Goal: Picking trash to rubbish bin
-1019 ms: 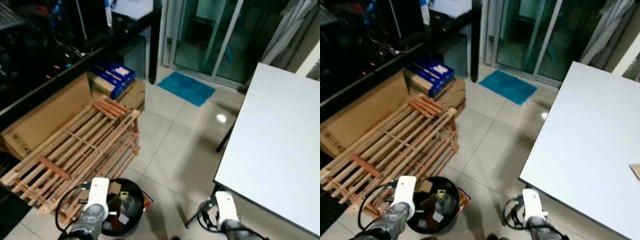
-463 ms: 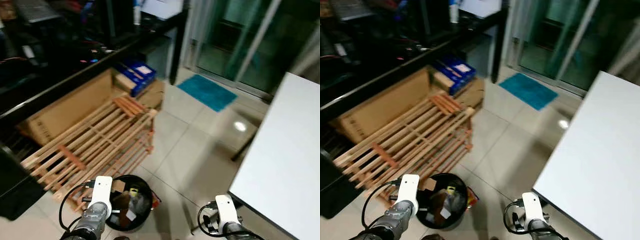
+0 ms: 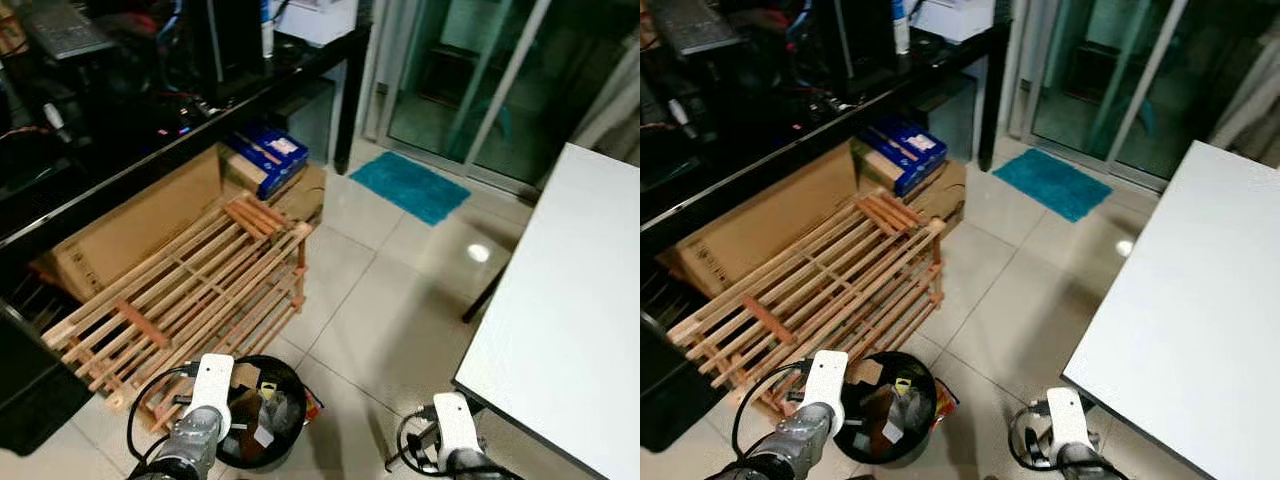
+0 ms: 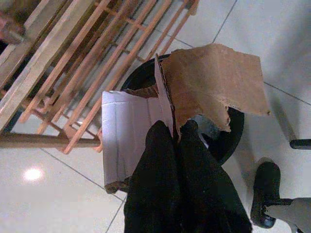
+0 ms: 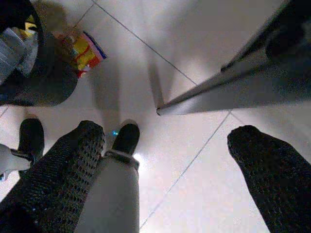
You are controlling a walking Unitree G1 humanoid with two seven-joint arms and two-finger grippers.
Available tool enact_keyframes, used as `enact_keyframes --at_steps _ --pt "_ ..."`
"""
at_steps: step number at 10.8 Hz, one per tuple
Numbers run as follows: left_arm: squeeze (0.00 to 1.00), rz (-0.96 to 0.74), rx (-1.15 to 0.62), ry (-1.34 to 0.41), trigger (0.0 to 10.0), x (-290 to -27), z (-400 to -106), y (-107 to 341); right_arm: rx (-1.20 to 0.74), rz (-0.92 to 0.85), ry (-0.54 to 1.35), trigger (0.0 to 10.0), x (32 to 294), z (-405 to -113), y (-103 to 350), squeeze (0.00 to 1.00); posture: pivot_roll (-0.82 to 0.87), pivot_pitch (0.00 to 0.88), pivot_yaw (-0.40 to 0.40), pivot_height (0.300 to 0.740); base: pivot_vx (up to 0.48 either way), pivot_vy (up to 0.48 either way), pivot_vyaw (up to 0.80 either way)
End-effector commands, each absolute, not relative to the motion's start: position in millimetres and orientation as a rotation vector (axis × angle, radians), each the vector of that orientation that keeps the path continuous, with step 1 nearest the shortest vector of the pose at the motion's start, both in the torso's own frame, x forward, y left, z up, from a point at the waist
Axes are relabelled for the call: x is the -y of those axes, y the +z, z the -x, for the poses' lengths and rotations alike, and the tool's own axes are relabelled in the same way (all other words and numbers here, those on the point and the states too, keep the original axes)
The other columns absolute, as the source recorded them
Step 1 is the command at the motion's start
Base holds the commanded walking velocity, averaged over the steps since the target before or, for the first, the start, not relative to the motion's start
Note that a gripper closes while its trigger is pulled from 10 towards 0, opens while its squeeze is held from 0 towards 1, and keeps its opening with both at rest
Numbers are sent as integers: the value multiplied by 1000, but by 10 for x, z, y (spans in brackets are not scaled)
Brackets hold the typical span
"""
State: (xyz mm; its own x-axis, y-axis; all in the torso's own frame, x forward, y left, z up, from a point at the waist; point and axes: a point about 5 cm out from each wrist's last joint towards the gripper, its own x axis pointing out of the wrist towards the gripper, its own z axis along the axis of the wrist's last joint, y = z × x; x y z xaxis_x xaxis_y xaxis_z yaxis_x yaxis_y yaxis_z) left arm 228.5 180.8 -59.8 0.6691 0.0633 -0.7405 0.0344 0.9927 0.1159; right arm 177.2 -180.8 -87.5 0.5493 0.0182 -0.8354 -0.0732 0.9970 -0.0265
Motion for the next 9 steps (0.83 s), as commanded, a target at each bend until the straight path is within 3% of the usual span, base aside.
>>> enact_keyframes --at_steps 1,6,9 --pt "0 -112 -841 4 10000 -1771 -2304 -593 -997 62 40 10000 1861 -1735 -885 0 1 76 -79 740 0 0 0" --pt "0 -115 -735 -126 10000 -1399 -2734 -305 -1040 66 15 10000 1938 -1491 -972 0 -56 165 -68 740 0 0 0" --pt "0 -144 -764 -259 10000 -1217 -2687 -338 -1061 62 11 10000 1939 -1353 -1017 0 -81 217 -59 740 0 0 0"
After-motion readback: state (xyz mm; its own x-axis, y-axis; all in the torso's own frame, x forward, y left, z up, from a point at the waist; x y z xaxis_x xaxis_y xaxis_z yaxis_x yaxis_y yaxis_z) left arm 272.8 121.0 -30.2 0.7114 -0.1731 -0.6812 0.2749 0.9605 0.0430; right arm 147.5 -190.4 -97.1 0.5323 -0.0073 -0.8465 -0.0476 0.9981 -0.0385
